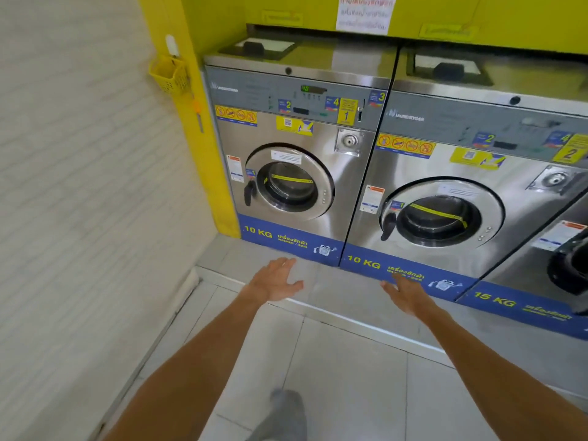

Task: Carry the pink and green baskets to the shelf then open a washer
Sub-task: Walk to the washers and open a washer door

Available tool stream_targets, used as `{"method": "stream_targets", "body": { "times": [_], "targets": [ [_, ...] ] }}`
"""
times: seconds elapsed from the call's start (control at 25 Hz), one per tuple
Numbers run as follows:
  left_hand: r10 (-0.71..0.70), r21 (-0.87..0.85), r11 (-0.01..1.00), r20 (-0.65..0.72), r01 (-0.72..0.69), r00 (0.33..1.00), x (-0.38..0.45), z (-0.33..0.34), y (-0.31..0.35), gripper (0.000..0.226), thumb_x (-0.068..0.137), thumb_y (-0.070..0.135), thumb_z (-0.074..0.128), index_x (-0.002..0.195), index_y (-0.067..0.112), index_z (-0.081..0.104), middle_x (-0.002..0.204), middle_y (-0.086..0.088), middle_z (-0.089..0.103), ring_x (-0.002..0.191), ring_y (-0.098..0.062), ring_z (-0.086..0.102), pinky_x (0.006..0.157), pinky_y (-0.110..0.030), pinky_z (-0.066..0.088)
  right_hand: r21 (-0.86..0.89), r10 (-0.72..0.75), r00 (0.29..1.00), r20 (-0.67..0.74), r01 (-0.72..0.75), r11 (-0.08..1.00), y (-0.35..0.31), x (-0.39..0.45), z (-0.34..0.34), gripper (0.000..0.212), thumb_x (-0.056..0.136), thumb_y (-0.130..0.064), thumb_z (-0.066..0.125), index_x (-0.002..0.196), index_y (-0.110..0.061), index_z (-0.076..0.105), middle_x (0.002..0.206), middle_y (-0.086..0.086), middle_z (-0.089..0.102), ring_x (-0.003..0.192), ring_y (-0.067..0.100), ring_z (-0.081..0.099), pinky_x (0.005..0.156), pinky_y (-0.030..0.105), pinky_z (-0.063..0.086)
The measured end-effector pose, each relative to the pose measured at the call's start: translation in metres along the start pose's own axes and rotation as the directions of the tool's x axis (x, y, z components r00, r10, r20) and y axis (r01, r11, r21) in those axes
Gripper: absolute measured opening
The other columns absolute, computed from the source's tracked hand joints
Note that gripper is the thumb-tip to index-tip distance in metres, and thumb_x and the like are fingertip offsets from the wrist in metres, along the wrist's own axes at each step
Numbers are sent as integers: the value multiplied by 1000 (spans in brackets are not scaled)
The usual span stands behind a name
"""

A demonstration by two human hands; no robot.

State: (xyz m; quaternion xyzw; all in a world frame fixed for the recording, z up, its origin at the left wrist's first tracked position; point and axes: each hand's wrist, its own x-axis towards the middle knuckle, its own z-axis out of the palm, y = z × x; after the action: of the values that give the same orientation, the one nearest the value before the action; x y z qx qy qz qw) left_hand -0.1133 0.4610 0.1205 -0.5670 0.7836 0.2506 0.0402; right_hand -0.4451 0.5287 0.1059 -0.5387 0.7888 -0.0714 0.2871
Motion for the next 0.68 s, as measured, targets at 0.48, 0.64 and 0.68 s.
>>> {"method": "stream_targets", "body": {
  "times": [0.48,0.64,0.68],
  "targets": [
    [151,127,978,103,-164,983,300,-67,69,84,91,57,52,157,20,18,166,-6,14,152,-26,14,122,-43,17,-17,152,986,67,-151,988,23,269,-70,69,95,-32,52,152,-6,24,149,21,41,136,38,40,109,45,36],
    [280,235,920,162,-313,946,375,-84,116,86,91,60,50,157,16,17,166,-10,13,152,-27,13,123,-42,14,26,236,970,62,-237,971,36,337,-72,60,97,-30,49,145,-1,31,143,25,45,132,40,44,104,46,39],
    [316,245,907,145,-343,938,391,-90,127,87,90,61,49,157,15,18,165,-11,16,152,-29,15,123,-44,16,57,247,967,58,-250,966,38,354,-72,54,97,-28,49,140,2,37,138,26,50,128,41,48,100,45,41]
  ]
}}
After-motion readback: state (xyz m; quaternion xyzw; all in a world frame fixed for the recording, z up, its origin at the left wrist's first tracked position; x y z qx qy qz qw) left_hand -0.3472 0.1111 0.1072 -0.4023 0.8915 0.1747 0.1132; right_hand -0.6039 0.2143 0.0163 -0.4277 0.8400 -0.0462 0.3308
